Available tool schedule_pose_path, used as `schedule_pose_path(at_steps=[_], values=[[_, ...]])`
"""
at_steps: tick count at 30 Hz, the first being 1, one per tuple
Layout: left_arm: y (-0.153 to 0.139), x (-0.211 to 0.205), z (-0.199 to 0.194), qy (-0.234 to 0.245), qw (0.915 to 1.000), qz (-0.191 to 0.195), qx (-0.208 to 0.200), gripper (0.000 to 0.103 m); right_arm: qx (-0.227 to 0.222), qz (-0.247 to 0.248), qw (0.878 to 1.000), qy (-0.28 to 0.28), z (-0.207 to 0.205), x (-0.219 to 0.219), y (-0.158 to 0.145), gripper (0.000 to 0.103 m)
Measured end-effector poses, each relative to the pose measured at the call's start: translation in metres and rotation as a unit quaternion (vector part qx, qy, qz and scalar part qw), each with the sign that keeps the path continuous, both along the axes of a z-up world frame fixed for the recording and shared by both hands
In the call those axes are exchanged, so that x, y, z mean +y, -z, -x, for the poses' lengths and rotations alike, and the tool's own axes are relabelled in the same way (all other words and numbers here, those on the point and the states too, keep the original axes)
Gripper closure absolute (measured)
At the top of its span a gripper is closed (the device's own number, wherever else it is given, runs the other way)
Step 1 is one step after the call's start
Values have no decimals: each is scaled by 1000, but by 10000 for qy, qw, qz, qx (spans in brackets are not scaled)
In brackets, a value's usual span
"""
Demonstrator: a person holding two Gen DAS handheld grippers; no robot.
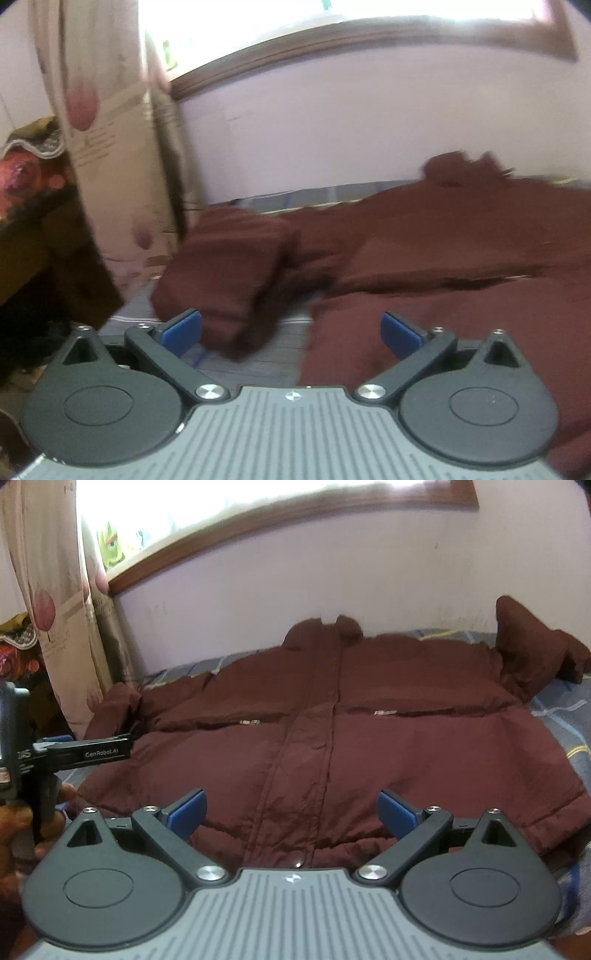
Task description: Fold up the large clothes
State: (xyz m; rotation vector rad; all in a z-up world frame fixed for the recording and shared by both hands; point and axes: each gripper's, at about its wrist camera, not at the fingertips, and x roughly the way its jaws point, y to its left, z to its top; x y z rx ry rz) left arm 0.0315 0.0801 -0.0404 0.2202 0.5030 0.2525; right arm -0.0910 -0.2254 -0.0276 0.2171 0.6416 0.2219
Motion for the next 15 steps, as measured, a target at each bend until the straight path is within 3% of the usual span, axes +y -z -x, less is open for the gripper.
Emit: schedule_pose_path(at_steps=[4, 7, 10, 11, 13, 14, 15], values=[[6, 24, -24, -248, 9995, -193, 53, 17, 78, 54, 9999, -91, -4, 4, 4, 4], [8, 36, -37, -265, 9995, -178, 64, 17, 167, 120, 9997, -93, -9, 7, 7, 4], [15, 40, -55, -168, 9989, -429, 93, 21, 308, 160, 9994, -59, -14, 8, 11, 4], [18, 43, -61, -140, 9988, -442, 163, 26, 348, 175, 9992, -52, -17, 9, 13, 4], [23, 51, -75, -100, 9986, -365, 363, 58, 406, 205, 9990, -51, -21, 11, 15, 4], [26, 55, -82, -78, 9983, -293, 493, 65, 429, 224, 9988, -54, -22, 13, 16, 4], [29, 60, -86, -84, 9982, -210, 551, 81, 459, 242, 9986, -60, -24, 13, 16, 4]])
